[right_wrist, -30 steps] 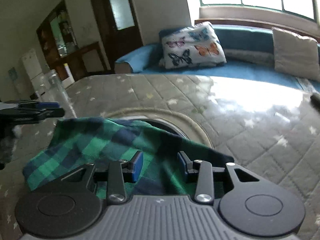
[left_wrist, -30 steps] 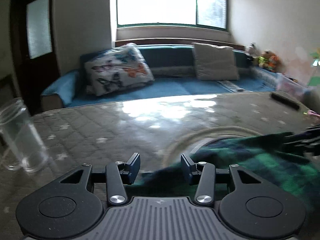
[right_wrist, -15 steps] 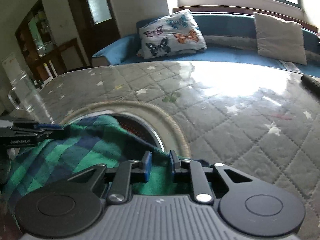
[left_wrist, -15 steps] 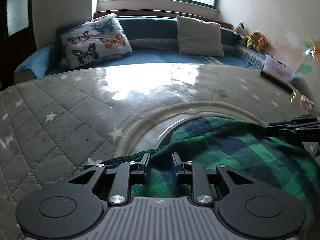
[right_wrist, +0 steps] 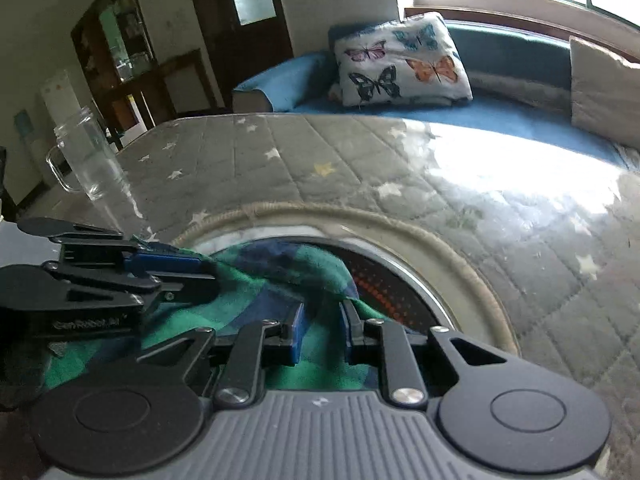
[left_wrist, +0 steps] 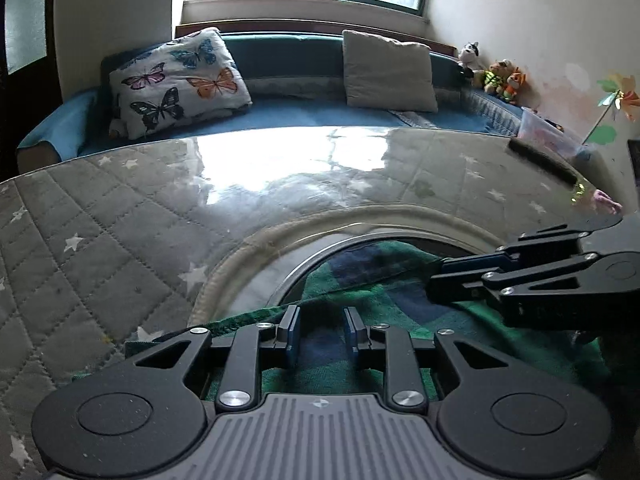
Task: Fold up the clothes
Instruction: 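Lower the folded shirt onto the table and open both grippers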
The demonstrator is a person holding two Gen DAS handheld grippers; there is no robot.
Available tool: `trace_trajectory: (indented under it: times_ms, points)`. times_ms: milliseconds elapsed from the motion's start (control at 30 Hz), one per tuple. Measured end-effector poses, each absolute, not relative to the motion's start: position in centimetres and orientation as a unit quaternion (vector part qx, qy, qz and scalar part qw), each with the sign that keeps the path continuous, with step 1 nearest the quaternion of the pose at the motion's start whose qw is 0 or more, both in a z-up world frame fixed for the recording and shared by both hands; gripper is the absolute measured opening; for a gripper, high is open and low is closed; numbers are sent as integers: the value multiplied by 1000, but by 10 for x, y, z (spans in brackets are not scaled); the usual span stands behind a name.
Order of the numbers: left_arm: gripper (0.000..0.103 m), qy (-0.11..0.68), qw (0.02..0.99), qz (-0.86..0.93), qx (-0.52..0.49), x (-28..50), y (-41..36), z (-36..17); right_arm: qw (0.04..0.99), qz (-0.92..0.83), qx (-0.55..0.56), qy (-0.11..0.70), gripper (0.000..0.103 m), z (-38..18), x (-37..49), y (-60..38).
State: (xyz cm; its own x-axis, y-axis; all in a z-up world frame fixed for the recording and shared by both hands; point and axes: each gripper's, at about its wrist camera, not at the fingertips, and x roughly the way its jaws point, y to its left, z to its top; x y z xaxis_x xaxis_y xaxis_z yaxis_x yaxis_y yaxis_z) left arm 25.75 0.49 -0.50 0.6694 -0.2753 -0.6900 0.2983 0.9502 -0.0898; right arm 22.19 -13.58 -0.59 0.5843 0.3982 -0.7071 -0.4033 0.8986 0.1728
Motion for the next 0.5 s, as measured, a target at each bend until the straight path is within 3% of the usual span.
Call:
trace_trajectory:
  times_ms: [100,500]
  points:
    - [35,368,916,-160,17,251,5,-2,891,229,-15,391,19,4,214,-135]
    - [36,353,922,-154,45,195,12,4,887,267,-120,356,30,14,133,-104]
